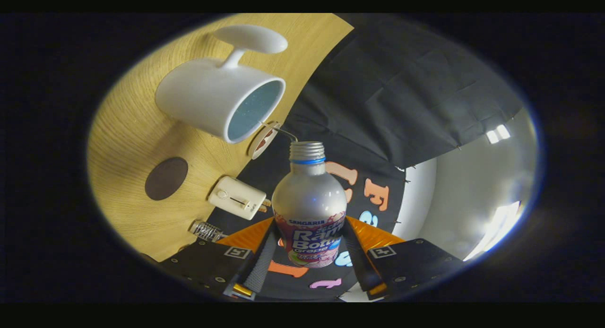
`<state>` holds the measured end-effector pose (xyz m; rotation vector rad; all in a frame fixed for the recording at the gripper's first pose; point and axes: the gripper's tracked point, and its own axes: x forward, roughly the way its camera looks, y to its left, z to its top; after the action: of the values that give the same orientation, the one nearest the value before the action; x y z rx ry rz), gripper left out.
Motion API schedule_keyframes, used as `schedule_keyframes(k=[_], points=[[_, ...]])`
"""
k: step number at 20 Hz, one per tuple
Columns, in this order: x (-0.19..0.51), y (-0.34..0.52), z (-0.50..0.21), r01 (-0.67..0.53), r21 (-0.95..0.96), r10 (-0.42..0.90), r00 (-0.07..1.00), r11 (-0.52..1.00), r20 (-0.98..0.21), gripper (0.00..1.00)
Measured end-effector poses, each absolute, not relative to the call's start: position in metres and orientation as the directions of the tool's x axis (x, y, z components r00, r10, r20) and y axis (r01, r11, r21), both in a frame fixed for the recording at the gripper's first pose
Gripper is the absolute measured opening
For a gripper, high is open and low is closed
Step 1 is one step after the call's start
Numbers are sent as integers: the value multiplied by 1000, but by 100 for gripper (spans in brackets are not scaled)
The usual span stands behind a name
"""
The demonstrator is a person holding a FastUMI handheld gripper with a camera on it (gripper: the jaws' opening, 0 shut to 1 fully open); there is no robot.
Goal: Take the bottle from table, then pour the juice into the cup, finally place the bottle on the coaster
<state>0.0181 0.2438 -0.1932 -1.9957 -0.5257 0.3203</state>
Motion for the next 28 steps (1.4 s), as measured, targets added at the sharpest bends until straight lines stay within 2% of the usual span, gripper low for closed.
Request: schedule_keyframes(k=[12,17,21,24,28], points=[[7,243,-213,210,-879,506,861,-428,-42,76],[9,239,-223,115,-920,474,877,-375,-83,76],[9,236,-231,13,-954,440,889,-299,-126,76],[10,229,-236,-104,-980,398,902,-171,-166,76],[18,225,-227,-201,-980,338,923,8,-186,76]])
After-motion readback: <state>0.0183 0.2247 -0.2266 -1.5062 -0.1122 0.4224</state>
